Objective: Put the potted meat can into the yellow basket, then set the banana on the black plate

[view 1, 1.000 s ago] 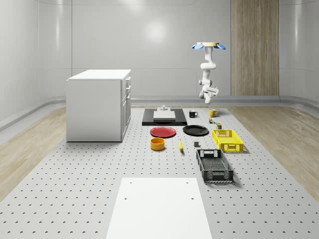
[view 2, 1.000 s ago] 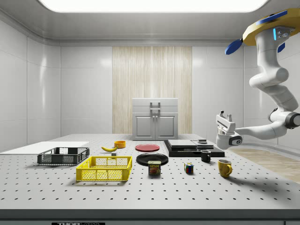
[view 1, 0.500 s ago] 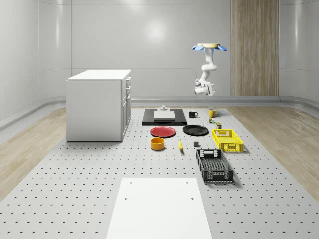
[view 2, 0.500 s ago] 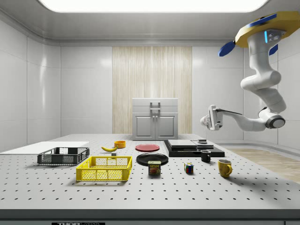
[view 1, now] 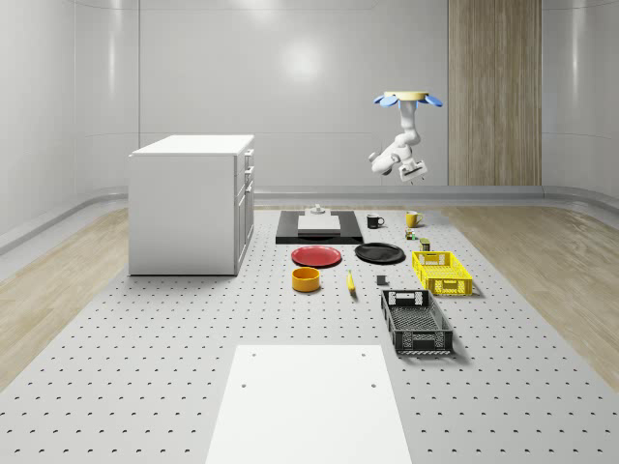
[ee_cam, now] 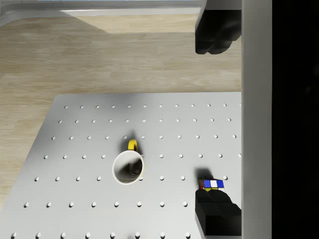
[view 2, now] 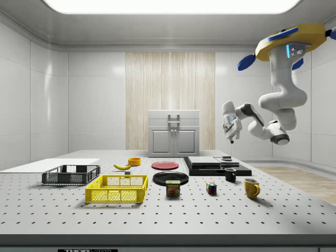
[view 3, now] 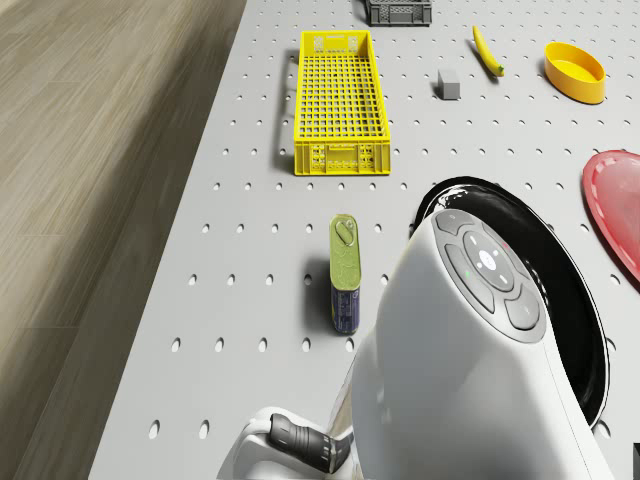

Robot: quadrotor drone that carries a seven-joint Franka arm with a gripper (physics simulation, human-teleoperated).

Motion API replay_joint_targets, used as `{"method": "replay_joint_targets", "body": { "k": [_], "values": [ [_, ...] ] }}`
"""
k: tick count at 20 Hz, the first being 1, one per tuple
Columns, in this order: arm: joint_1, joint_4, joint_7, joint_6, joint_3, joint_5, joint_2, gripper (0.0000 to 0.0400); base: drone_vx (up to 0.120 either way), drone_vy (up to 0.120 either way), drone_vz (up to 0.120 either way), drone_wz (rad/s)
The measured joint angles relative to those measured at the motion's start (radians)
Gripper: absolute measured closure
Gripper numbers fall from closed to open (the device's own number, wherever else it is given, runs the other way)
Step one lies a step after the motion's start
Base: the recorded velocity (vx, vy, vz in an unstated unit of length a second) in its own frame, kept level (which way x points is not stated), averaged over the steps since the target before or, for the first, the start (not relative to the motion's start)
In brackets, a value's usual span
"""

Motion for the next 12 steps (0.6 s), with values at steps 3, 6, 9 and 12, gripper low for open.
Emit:
{"method": "replay_joint_targets", "body": {
  "k": [3,6,9,12],
  "values": [
    [-0.104,-0.026,0.069,-0.047,0.052,-0.072,-0.033,0.0,0.12,0.0,-0.12,0.0],
    [-0.174,-0.037,0.114,-0.074,0.086,-0.107,-0.06,0.0,0.12,0.0,-0.12,0.0],
    [-0.218,-0.041,0.144,-0.085,0.108,-0.121,-0.084,0.0,0.12,-0.053,-0.12,0.0],
    [-0.247,-0.042,0.164,-0.086,0.123,-0.125,-0.105,0.0,0.12,-0.04,-0.12,0.0]
  ]
}}
